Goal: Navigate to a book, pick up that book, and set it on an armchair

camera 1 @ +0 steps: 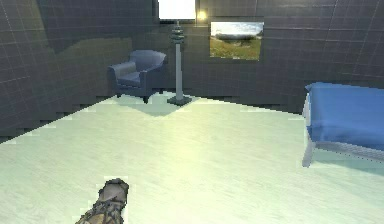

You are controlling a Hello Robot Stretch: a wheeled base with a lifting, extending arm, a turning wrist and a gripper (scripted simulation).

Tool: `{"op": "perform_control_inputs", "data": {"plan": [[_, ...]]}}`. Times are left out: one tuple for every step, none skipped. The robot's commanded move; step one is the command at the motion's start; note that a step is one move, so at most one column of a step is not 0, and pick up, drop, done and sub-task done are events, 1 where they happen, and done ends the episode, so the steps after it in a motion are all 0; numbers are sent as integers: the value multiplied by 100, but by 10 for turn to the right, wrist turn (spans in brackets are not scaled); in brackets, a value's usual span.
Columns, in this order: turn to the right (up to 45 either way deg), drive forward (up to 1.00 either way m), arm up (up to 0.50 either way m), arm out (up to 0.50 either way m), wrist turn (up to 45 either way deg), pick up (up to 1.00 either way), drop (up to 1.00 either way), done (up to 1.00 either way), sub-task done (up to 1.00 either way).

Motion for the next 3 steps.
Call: {"op": "perform_control_inputs", "data": {"plan": [[0,0,0,0,-150,0,0,0,0],[0,0,0,-46,0,0,0,0,0],[-450,0,0,0,0,0,0,0,0]]}}
